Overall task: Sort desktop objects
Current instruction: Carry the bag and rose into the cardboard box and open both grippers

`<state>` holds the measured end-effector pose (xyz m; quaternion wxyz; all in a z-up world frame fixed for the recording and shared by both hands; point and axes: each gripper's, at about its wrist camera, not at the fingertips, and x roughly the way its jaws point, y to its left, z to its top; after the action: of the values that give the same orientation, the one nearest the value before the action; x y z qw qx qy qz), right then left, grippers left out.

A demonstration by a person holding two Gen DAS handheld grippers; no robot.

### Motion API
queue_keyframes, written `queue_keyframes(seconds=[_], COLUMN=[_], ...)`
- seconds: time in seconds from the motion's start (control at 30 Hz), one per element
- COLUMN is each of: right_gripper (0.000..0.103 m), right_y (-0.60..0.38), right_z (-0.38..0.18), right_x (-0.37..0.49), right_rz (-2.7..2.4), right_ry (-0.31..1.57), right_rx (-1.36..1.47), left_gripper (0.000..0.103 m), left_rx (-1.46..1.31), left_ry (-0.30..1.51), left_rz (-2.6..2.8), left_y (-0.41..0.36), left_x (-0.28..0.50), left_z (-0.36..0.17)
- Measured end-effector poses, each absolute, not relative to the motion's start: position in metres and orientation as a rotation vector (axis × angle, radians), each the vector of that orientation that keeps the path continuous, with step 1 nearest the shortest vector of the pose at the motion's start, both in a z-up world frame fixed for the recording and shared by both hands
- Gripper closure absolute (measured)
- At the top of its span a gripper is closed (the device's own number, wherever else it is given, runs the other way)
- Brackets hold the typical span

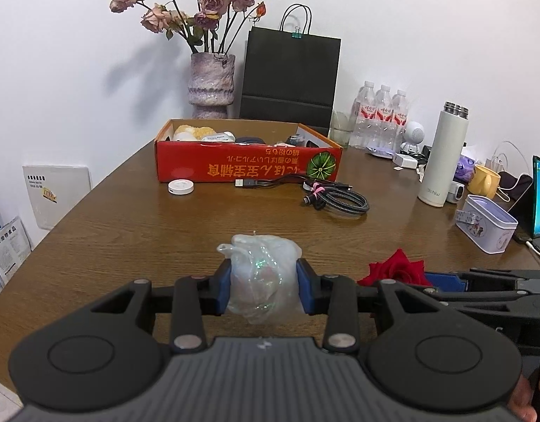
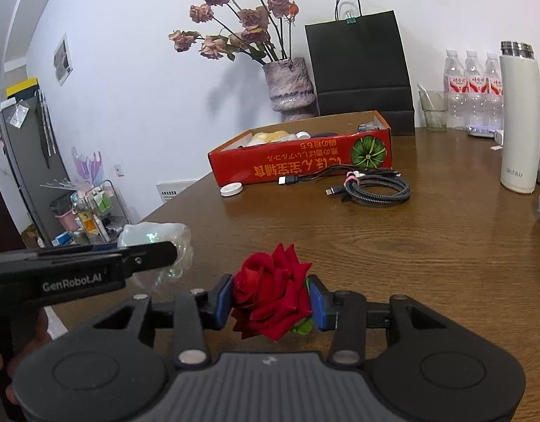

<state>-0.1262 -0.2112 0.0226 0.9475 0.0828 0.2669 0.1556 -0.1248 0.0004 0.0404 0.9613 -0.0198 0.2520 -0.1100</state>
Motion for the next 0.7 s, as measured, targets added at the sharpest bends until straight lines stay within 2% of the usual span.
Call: queue_keyframes(seconds=[0.2,0.37,0.57,0.7], right_gripper=[0.06,0.06,0.06,0.06], right_y=[-0.224,-0.237,-0.249,-0.254], right_z=[0.031,0.068,0.123,0.142], right_x=[-0.106,-0.055,0.046,0.133], right_rz=[0.293,0.284,0.28,0.251], right_ry=[0.517,0.423,0.362,0.495], right_rx=[0.221,0.241,0.261,0.282], left_gripper=[0.065,0.065,0.065,0.065], left_rx=[-0.043,0.024,0.022,0.011], left_ry=[0.538,0.403,0.381,0.489], left_rz=[-0.222,-0.204,-0.206,-0.254], left_y=[0.007,0.015,0.034,0.043], left_x=[-0.099,-0.049,0.06,0.144], left_z=[0.038,0.074,0.112,0.114])
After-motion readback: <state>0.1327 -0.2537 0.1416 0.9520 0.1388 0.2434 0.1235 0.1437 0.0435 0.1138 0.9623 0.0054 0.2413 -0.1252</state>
